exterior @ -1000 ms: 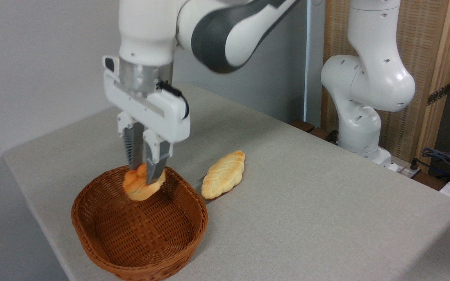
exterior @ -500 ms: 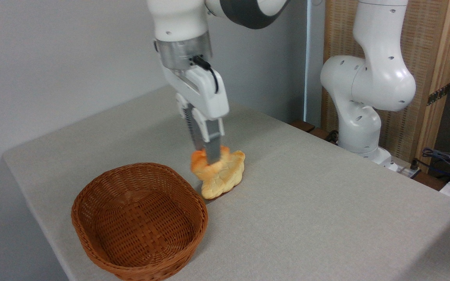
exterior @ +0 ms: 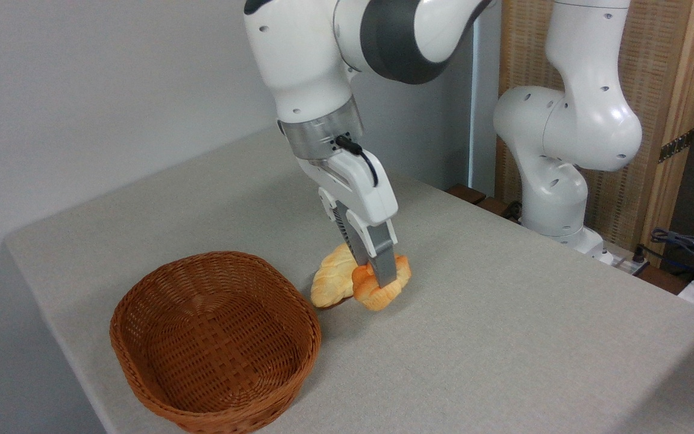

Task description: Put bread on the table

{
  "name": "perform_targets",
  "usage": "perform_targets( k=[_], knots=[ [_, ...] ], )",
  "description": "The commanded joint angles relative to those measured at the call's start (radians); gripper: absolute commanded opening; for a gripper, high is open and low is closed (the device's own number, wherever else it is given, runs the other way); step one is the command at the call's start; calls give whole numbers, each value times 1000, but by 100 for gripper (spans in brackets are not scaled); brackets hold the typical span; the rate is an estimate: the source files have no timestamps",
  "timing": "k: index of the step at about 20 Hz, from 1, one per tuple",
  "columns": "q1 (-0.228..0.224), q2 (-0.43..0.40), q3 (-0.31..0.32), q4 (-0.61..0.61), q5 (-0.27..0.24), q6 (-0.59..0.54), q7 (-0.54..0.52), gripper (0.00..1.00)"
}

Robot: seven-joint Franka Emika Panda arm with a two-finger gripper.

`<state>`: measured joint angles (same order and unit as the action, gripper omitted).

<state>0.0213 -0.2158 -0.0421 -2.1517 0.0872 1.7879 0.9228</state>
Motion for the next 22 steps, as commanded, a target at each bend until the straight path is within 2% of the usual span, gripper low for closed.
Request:
perform_targets(
  k=[1, 17, 22],
  knots=[
    [12, -10, 4, -11, 14, 8, -12, 100],
    [12, -14, 1, 1, 14, 8, -35, 100],
    [11, -13, -2, 56, 2, 4, -56, 100]
  ],
)
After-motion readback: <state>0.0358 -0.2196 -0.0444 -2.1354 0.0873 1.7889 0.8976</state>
